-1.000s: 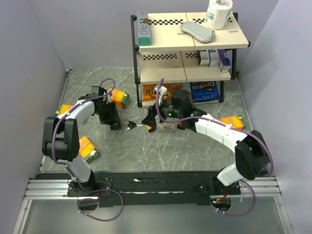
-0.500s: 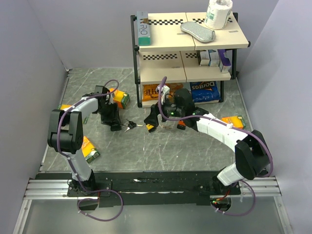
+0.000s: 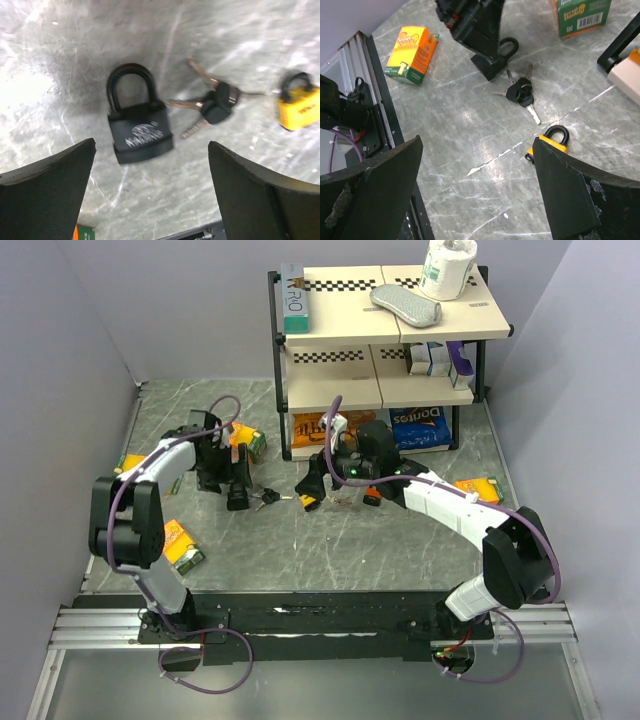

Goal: Lock with the key
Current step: Place the lock at the center of the board, then reset both arms

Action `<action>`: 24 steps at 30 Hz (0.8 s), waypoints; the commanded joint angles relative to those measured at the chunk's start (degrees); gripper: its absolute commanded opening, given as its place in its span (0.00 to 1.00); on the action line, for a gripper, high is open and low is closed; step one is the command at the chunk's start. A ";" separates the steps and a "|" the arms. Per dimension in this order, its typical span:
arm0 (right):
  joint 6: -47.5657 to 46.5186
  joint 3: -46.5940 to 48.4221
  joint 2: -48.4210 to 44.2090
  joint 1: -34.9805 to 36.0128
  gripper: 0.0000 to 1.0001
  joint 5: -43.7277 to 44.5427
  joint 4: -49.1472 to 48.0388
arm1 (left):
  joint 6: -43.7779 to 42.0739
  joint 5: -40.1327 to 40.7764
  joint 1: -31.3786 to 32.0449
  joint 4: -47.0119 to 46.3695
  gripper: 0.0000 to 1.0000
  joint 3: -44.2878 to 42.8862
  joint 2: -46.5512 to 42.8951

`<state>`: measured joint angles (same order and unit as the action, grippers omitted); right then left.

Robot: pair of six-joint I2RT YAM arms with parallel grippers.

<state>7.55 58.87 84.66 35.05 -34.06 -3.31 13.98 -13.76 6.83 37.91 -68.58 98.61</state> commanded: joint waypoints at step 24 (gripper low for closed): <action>-6.32 -11.32 -31.31 -31.44 0.99 4.88 10.26 | -10.64 -9.37 -11.06 -4.15 0.96 -7.81 -25.39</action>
<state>2.76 49.50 57.30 6.81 -30.87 6.13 5.23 -29.69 -7.42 36.38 -80.71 75.59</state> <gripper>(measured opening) 0.992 0.966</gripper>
